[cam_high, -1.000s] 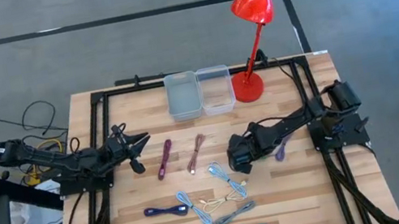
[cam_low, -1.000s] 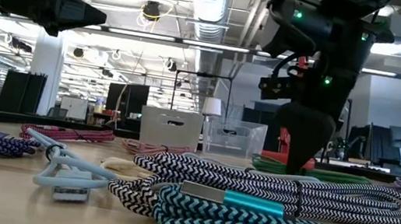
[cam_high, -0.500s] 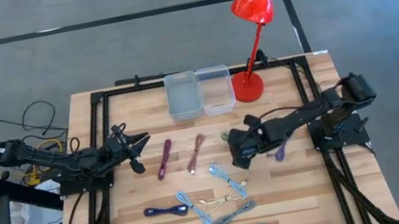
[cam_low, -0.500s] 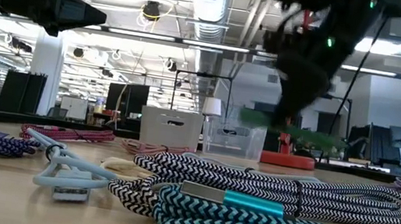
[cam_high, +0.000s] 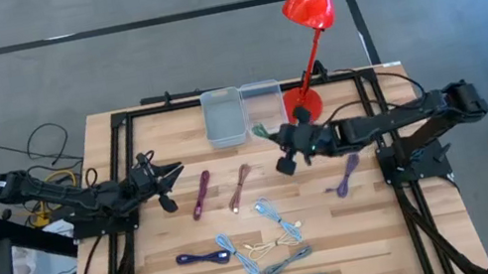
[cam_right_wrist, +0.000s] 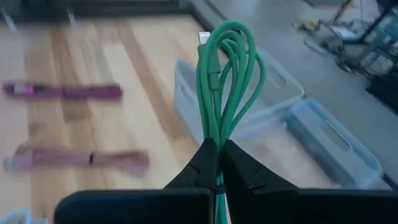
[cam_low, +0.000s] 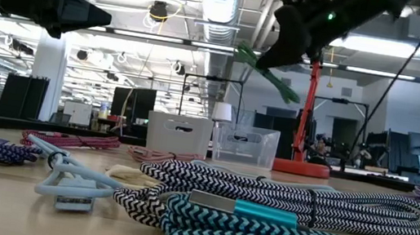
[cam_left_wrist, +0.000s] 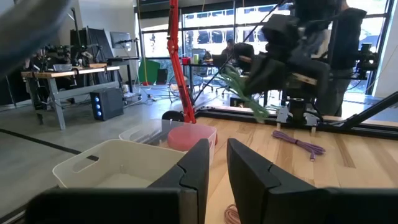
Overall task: Pick & Place USB Port
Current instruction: Put the green charger cable into the transparent bin
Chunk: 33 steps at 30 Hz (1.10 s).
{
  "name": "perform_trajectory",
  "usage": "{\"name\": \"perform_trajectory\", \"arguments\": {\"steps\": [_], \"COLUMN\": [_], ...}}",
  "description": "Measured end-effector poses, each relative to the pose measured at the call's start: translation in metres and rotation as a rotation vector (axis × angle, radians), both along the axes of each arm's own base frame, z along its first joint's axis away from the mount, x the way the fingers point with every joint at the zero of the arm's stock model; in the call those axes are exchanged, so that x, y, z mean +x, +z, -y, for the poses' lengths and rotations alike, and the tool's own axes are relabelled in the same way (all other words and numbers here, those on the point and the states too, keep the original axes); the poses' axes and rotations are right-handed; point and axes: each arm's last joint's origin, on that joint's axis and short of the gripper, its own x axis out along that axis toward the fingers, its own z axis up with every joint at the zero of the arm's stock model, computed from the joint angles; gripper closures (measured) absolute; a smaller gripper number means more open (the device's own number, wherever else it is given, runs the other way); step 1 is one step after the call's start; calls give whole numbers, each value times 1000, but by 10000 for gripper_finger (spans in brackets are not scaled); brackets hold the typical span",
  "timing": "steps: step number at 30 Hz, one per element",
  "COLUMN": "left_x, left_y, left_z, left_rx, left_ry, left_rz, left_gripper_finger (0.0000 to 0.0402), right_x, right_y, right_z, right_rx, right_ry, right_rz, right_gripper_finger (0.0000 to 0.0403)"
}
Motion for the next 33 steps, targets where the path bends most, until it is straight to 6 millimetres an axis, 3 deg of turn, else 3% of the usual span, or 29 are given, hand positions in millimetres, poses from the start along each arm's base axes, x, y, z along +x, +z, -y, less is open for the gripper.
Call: {"name": "perform_trajectory", "arguments": {"steps": [7,16,33], "left_x": [0,0,0], "left_y": [0,0,0], "left_z": [0,0,0], "left_rx": [0,0,0], "left_ry": [0,0,0], "left_rz": [0,0,0], "left_gripper_finger": [343,343,343], "right_x": [-13,-13,4], "right_y": [-20,-18,-85], "right_z": [43,89,153], "right_rx": [21,35,209], "right_ry": [-41,-51,-191], "right_rz": [109,224,101], "right_gripper_finger": [403,403,403]}}
